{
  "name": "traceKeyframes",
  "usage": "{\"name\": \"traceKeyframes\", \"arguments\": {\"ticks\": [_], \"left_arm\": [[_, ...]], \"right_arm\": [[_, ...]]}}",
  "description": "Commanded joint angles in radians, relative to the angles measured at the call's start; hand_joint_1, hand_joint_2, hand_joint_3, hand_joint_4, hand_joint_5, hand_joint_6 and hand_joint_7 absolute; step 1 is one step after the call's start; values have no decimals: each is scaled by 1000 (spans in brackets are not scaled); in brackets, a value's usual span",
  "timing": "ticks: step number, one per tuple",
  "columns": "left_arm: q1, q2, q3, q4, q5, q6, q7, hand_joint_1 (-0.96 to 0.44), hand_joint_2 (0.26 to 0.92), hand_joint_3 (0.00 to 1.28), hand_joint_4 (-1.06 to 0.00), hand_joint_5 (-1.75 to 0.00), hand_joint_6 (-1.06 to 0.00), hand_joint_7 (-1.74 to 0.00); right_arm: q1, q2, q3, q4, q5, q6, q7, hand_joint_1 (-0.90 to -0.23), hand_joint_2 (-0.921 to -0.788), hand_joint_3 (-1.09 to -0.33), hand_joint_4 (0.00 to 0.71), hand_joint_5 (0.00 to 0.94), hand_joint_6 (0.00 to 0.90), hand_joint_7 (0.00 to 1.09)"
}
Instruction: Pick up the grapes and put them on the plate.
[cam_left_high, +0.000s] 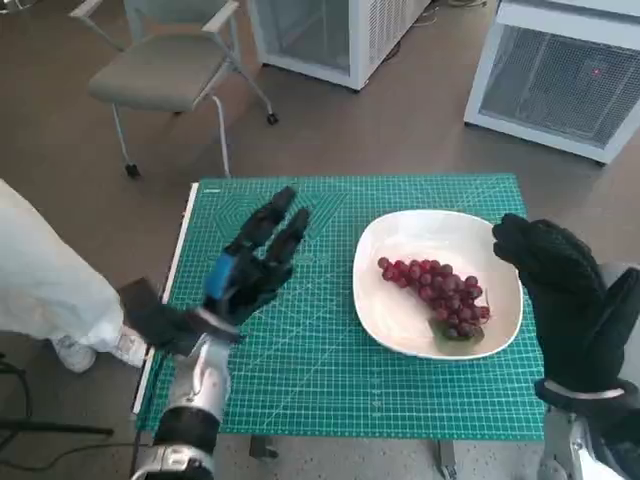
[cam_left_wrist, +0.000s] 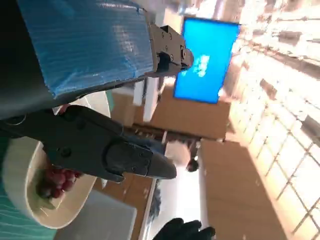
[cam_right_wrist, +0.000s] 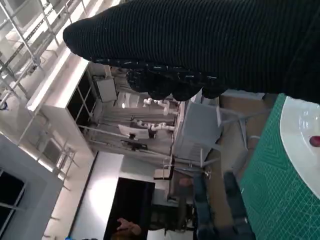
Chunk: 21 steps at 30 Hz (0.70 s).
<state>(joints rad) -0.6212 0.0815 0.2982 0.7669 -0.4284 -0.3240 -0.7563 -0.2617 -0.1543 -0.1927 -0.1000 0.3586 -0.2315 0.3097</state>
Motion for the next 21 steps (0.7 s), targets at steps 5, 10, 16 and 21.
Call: {"name": "traceKeyframes", "arguments": {"ticks": [5,10,16,21], "left_arm": [[77,-7,-34,-134,12,7,40,-439,919,17,-162,-4,-370,-8],[100,3,-50,-159,23,13,57,-459,921,26,-165,-4,-367,-5],[120,12,-62,-197,31,30,79,-472,921,35,-173,-6,-356,0],[131,16,-66,-223,29,44,89,-474,921,38,-174,-5,-353,0]], "right_arm": [[3,-8,3,12,9,28,10,-401,-921,-623,422,670,205,962],[2,-9,3,12,8,33,13,-400,-921,-625,423,670,201,961],[2,-11,2,12,11,37,19,-401,-921,-626,424,673,195,963],[1,-11,0,13,15,44,24,-402,-921,-626,425,676,192,965]]}}
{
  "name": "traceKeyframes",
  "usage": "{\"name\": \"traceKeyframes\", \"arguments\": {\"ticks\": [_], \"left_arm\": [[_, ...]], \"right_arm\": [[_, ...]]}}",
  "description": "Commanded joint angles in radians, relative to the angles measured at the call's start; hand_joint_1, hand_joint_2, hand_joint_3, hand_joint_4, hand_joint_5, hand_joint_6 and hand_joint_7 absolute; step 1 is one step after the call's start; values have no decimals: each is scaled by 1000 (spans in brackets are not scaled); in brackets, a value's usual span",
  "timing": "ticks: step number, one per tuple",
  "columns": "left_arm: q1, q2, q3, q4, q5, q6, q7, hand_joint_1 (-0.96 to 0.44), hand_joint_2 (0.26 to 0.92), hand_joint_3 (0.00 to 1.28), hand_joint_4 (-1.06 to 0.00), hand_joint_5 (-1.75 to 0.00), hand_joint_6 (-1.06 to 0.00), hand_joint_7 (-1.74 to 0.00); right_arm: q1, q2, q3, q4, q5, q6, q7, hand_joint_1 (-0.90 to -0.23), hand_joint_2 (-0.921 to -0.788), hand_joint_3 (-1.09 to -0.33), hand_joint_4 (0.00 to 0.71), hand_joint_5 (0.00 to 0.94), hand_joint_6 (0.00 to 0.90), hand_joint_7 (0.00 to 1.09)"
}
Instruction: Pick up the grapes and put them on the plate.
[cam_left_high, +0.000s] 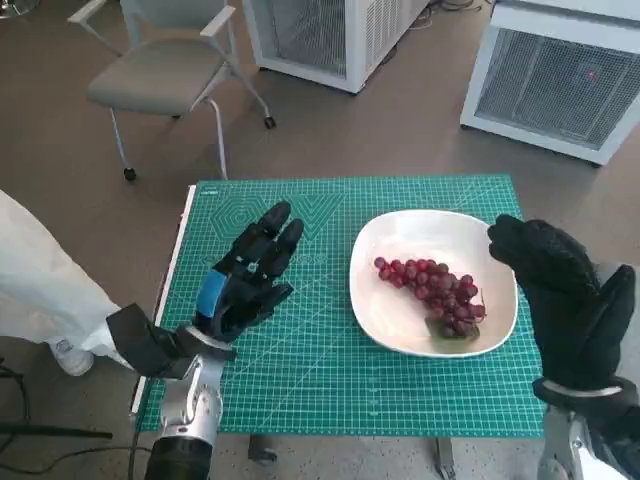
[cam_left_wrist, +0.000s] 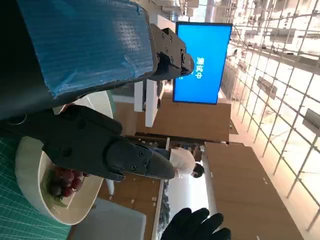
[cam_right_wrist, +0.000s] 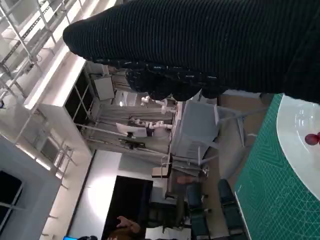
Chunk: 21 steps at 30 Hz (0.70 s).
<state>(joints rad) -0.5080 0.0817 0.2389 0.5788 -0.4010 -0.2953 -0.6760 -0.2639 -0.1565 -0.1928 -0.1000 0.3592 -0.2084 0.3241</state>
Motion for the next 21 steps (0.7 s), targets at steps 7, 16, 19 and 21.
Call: {"name": "traceKeyframes", "arguments": {"ticks": [7,16,19,21], "left_arm": [[30,18,-7,-67,-8,31,7,-447,921,36,-176,-4,-352,0],[40,24,-7,-90,-19,43,-4,-353,909,9,-179,-2,-351,0],[42,25,-6,-96,-22,49,-4,-339,906,5,-179,-2,-351,0],[44,26,-6,-101,-22,54,-3,-334,906,3,-179,-1,-351,0]], "right_arm": [[5,-9,1,5,17,30,12,-396,-921,-629,426,686,188,967],[10,-6,6,-6,15,36,10,-390,-921,-634,420,697,181,970],[10,-5,8,-5,13,36,10,-390,-921,-634,418,701,178,971],[9,-5,8,-3,14,36,10,-391,-921,-633,417,702,177,971]]}}
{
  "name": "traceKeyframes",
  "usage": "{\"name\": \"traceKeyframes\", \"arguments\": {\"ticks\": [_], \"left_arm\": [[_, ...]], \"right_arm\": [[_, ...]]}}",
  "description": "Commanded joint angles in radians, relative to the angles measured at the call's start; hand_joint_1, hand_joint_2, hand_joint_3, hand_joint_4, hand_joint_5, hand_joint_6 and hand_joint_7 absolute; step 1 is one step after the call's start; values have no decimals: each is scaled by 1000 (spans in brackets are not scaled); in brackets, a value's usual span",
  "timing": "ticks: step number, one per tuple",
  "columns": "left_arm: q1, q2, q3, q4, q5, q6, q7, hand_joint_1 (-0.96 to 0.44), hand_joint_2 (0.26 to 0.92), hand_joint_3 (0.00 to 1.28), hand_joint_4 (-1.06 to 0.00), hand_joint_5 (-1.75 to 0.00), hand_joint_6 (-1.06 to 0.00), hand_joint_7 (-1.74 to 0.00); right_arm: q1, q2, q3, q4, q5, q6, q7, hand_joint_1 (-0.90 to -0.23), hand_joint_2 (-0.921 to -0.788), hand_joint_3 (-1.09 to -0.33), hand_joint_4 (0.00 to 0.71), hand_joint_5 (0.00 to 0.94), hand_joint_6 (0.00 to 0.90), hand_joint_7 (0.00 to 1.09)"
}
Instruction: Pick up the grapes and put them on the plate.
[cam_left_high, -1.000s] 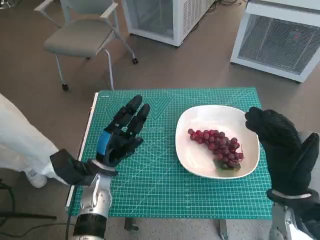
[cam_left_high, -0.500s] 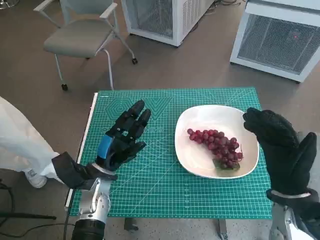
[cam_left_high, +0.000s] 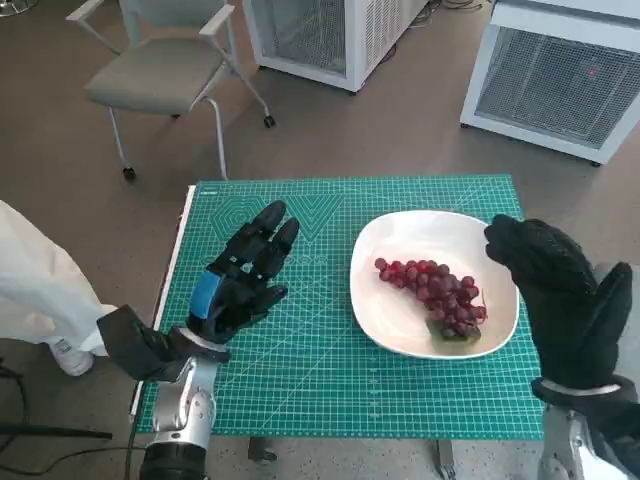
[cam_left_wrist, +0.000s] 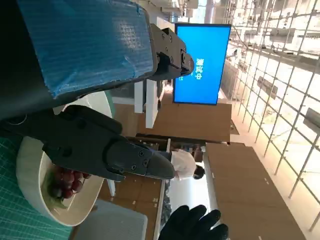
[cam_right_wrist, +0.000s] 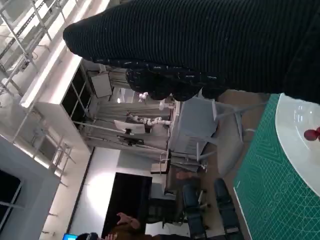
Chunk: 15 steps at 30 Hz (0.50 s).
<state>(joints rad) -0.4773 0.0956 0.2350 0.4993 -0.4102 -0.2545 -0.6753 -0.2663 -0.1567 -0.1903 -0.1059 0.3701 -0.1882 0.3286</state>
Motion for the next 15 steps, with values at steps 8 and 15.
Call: {"name": "traceKeyframes", "arguments": {"ticks": [8,15], "left_arm": [[19,16,2,-43,-15,25,8,-324,908,2,-183,-2,-349,0],[31,18,-10,-56,32,-38,37,-129,917,15,-220,-14,-338,0]], "right_arm": [[8,-2,8,9,5,15,7,-392,-921,-633,413,707,176,973],[5,-1,10,11,6,14,8,-397,-921,-631,410,709,175,974]]}}
